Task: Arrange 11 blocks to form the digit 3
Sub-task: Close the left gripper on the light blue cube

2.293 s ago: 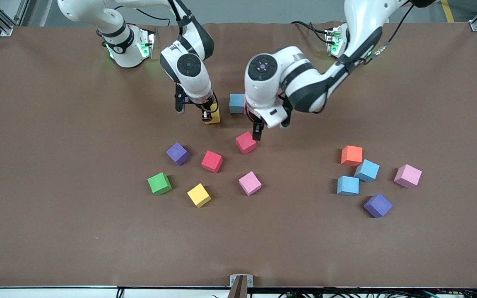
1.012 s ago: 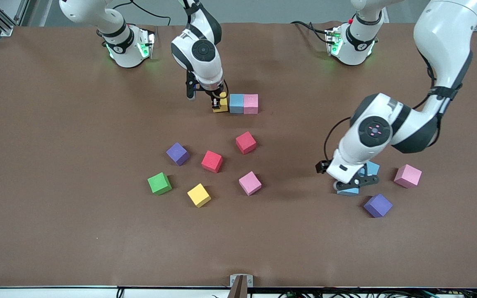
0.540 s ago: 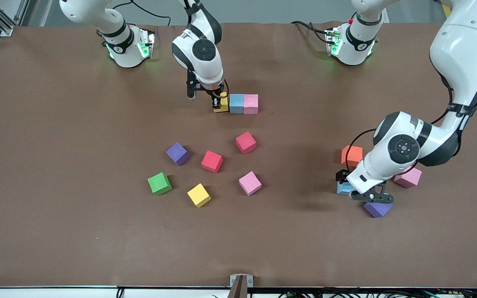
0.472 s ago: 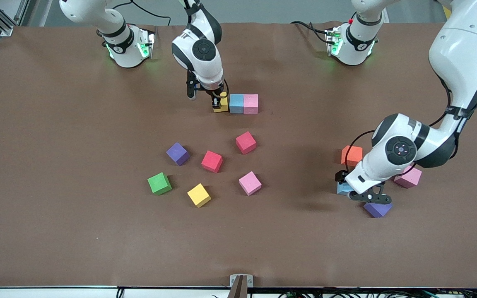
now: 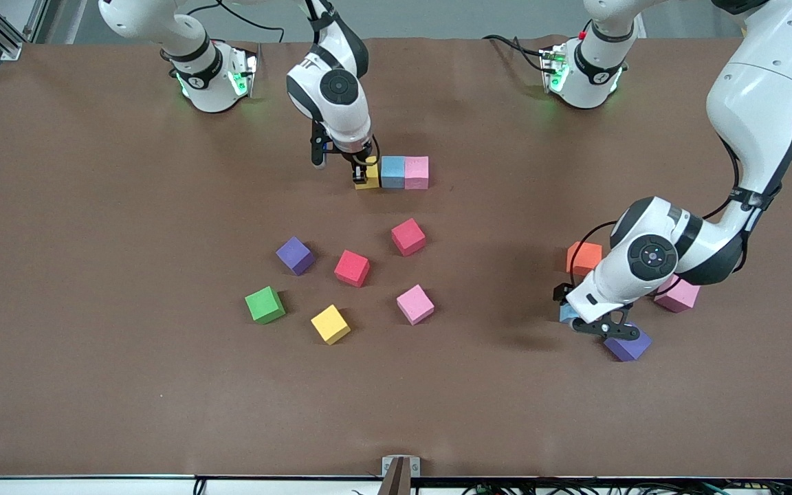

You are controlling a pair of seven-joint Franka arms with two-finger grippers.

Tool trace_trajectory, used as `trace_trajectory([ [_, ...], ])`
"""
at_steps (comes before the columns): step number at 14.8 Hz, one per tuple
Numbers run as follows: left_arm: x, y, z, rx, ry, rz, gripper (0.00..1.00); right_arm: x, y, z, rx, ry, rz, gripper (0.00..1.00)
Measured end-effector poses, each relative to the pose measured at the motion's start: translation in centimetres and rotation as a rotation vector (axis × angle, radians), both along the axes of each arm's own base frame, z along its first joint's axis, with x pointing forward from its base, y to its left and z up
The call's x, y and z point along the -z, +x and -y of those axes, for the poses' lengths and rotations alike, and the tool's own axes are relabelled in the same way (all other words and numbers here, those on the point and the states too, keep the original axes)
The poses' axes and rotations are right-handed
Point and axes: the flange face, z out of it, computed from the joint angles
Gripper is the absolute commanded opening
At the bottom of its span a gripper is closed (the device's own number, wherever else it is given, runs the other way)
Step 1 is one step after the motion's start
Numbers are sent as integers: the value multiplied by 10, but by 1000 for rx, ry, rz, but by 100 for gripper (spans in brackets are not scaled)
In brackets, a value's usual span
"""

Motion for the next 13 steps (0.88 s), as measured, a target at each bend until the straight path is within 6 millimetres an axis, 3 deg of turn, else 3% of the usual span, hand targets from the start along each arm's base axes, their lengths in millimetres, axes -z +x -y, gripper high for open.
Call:
trace_trajectory([
  [9, 19, -1, 0, -2, -22, -9, 100, 0, 0, 0, 2, 1, 0, 1],
  [11, 23, 1, -2, -6, -27, -3, 92, 0, 0, 0, 6, 1, 1, 1],
  [13, 25, 1, -4, -8, -27, -3, 69, -1, 0, -1, 8, 4, 4, 1],
])
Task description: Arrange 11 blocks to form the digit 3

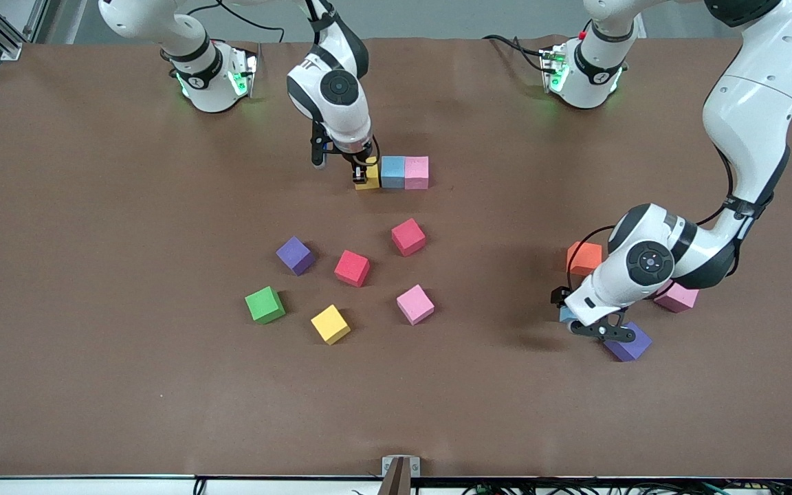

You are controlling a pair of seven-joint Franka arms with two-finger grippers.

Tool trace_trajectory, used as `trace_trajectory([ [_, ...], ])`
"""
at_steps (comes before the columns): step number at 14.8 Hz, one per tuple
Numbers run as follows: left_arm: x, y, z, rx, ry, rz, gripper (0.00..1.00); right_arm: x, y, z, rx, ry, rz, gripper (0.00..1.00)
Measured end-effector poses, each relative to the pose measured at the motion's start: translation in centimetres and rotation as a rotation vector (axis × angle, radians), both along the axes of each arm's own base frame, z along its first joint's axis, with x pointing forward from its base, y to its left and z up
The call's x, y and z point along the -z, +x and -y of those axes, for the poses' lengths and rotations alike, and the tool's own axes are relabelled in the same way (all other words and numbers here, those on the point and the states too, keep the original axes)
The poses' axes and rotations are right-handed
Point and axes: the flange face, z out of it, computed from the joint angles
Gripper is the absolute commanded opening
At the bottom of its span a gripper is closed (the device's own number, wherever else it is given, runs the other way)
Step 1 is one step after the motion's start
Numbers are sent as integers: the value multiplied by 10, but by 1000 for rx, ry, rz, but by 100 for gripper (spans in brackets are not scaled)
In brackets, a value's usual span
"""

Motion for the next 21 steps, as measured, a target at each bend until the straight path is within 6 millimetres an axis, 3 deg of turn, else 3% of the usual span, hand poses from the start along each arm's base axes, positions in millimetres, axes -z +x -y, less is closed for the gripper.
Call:
trace_trajectory([
  [4, -1, 1, 0, 0, 0, 2, 47, 0, 0, -1, 1, 3, 3, 1],
  [21, -11, 12, -10, -41, -2, 29, 47, -1, -4, -6, 4, 16, 15, 3],
])
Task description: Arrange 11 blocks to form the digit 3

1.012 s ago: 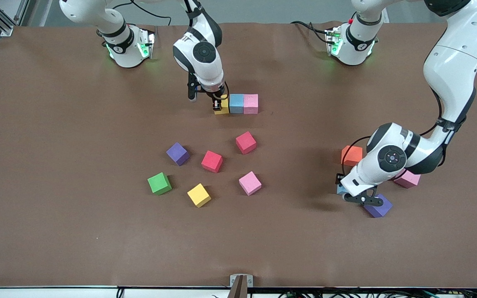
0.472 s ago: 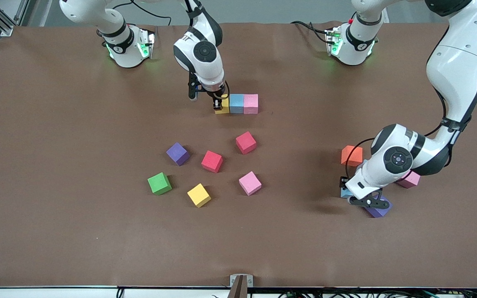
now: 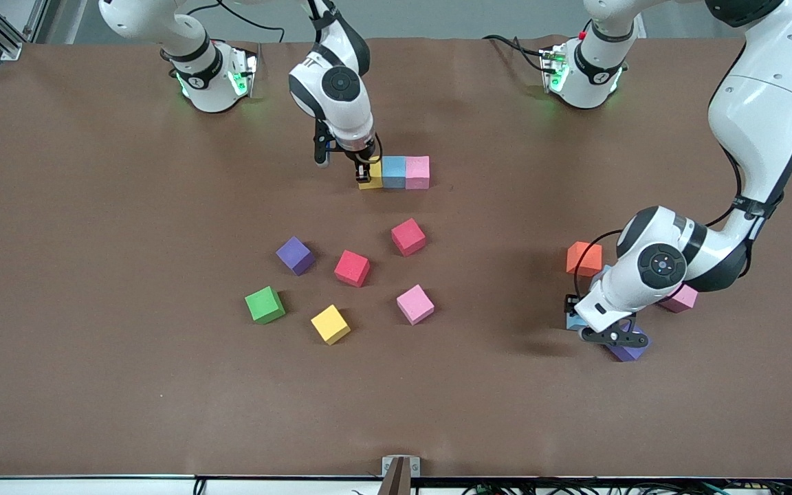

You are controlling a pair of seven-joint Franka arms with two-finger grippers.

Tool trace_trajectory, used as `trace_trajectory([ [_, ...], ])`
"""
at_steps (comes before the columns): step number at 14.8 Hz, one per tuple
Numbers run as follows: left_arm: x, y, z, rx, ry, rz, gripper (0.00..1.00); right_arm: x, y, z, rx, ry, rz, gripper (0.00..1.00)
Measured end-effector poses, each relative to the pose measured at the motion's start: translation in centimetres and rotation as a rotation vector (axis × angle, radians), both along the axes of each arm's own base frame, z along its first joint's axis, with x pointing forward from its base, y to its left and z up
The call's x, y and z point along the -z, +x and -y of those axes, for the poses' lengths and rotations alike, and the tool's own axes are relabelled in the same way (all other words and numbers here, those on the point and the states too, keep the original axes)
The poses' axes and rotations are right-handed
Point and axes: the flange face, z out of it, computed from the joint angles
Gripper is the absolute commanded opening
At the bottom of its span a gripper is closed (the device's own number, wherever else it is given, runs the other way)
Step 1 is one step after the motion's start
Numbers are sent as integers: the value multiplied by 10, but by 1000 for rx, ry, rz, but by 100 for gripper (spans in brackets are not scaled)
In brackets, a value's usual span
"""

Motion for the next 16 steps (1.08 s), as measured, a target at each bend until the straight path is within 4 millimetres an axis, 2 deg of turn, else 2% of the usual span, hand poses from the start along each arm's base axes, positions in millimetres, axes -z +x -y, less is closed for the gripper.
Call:
trace_trajectory([
  [1, 0, 0, 1, -1, 0, 1, 47, 0, 0, 0, 0, 0, 0, 5],
  [5, -1, 0, 5, -21, -1, 3, 46, 2, 0, 0, 1, -2, -1, 23],
  [6, -1, 0, 5, -24, -1, 3, 47, 2, 0, 0, 1, -2, -1, 35],
  [9, -1, 0, 5, -25, -2, 3, 47, 2, 0, 0, 1, -2, -1, 52],
  [11, -1, 0, 5, -25, -2, 3, 46, 2, 0, 0, 1, -2, -1, 71],
  [13, -1, 0, 5, -25, -2, 4, 47, 3, 0, 0, 1, -4, -2, 95],
  [14, -1, 0, 5, -26, -2, 4, 47, 4, -1, 1, 2, -7, -4, 100],
  [16, -2, 1, 5, -27, -2, 6, 47, 8, -1, 1, 4, -13, -7, 100],
])
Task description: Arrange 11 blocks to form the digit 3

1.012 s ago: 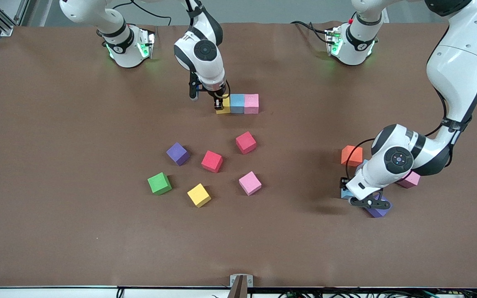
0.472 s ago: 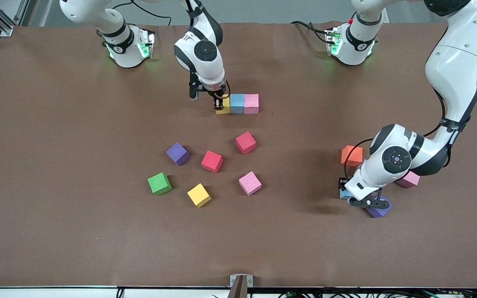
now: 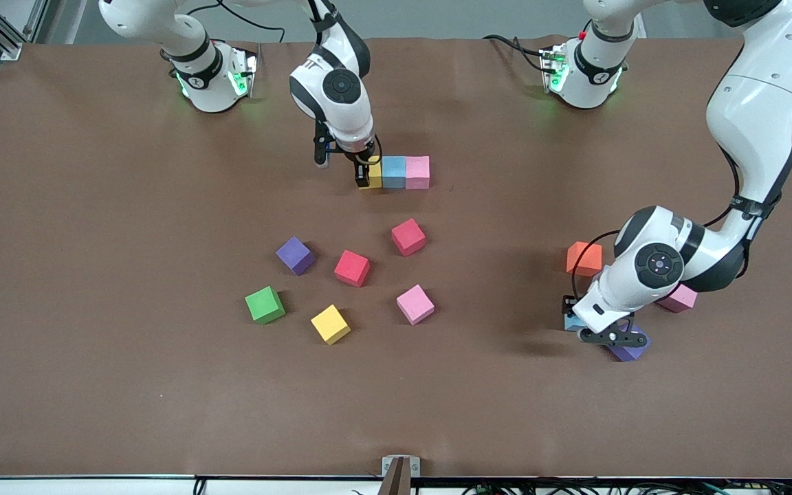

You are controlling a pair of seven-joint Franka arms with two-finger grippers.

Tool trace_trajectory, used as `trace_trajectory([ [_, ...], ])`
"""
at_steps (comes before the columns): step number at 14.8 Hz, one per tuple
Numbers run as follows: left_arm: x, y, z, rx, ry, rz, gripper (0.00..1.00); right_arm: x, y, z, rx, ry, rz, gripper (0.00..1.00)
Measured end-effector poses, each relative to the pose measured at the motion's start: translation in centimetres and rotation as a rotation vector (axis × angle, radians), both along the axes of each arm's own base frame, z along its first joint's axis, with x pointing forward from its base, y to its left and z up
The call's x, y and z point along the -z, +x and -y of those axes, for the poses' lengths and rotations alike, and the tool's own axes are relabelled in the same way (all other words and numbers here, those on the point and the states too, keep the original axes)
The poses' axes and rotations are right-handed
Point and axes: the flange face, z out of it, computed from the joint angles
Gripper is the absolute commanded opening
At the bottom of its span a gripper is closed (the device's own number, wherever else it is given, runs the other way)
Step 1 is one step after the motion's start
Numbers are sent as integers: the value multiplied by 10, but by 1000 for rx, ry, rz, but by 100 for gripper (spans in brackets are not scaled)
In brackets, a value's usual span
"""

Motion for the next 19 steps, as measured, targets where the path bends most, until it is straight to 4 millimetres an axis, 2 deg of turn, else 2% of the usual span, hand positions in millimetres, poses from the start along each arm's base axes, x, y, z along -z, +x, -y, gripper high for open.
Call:
trace_trajectory([
  [19, -2, -1, 4, 6, 1, -4, 47, -4, 8, -1, 14, 8, 10, 100],
])
